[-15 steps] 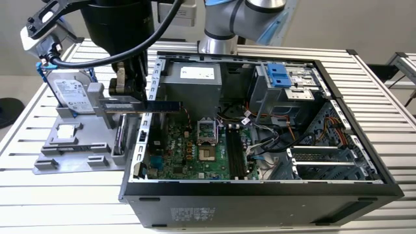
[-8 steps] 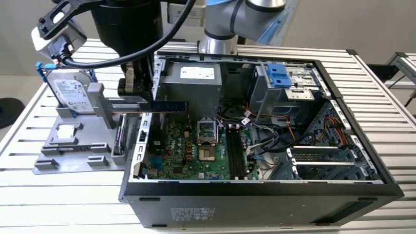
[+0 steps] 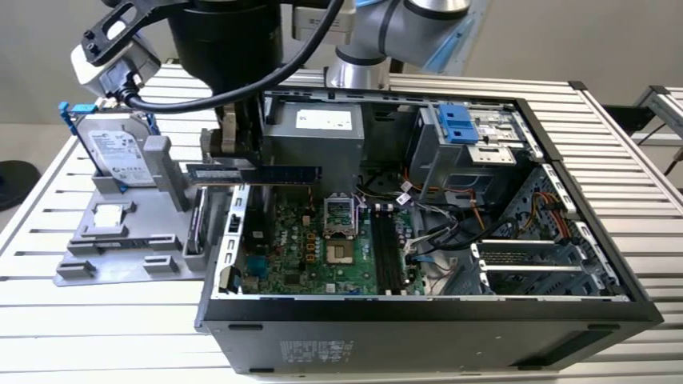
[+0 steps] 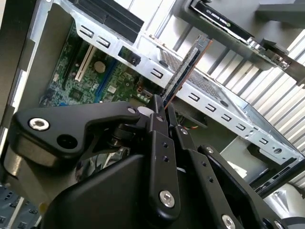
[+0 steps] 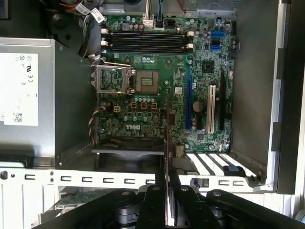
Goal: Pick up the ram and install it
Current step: 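Pick up the ram and move it above insertion slot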
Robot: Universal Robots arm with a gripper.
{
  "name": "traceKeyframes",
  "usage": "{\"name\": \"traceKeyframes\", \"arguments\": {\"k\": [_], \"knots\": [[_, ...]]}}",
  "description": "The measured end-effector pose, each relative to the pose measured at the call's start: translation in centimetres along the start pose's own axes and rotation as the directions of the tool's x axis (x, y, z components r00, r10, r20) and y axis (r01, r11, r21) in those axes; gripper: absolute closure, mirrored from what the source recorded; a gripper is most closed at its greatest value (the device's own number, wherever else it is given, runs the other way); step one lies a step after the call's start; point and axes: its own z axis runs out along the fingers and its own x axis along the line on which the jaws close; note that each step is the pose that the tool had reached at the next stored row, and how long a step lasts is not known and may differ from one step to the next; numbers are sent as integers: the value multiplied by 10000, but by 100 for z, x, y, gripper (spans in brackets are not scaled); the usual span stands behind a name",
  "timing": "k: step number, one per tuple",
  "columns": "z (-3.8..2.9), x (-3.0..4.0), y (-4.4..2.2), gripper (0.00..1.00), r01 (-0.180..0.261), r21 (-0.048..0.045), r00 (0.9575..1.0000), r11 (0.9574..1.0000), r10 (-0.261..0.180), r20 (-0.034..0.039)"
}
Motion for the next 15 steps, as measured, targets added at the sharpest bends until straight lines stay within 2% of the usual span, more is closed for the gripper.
{"name": "traceKeyframes", "arguments": {"k": [15], "knots": [[3,0,238,100,-1,0,10000,10000,1,0]]}}
